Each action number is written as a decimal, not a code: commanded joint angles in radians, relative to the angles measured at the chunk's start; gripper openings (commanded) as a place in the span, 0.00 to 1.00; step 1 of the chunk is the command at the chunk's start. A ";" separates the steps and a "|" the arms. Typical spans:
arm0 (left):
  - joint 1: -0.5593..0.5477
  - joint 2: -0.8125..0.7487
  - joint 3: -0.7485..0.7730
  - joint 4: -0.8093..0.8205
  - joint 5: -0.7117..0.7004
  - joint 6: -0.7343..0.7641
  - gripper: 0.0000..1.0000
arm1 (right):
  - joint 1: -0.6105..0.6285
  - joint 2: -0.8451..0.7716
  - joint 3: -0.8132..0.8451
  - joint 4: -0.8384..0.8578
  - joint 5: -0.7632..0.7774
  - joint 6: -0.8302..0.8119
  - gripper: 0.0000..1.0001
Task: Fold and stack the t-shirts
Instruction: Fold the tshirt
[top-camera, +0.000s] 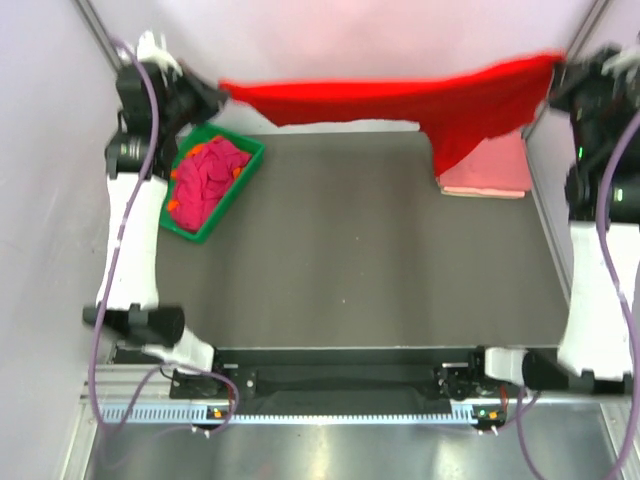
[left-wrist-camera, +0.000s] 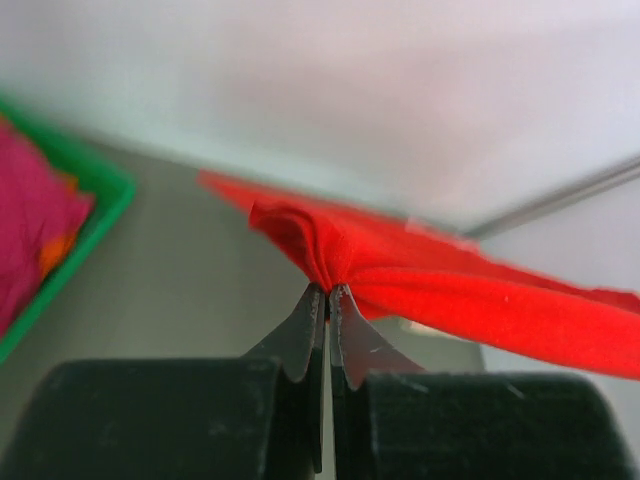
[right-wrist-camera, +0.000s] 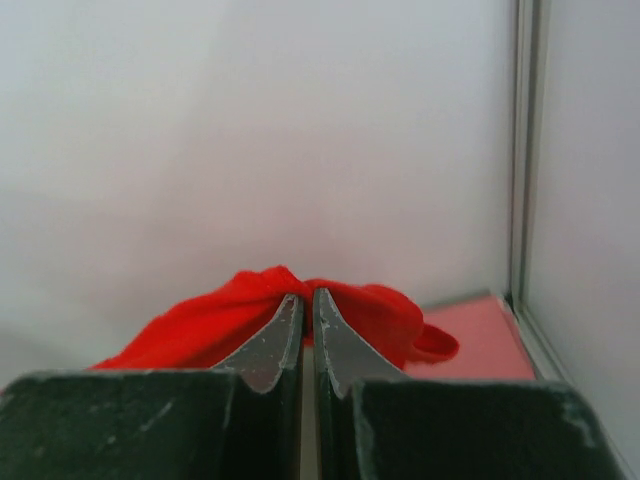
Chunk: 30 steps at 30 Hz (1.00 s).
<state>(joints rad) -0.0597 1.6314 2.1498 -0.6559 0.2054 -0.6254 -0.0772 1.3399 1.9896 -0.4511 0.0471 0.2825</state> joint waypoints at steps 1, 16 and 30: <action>0.008 -0.204 -0.287 0.076 -0.004 0.032 0.00 | -0.013 -0.203 -0.246 0.043 0.028 -0.037 0.00; 0.004 -0.754 -1.264 -0.071 -0.299 0.023 0.00 | -0.013 -0.815 -1.233 -0.470 0.056 0.279 0.00; 0.004 -0.881 -1.423 -0.189 -0.408 -0.195 0.00 | -0.001 -0.907 -1.284 -0.670 -0.015 0.353 0.00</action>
<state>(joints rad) -0.0608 0.7921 0.7181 -0.8043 -0.0971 -0.7738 -0.0807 0.4263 0.6765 -1.0954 0.0177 0.6327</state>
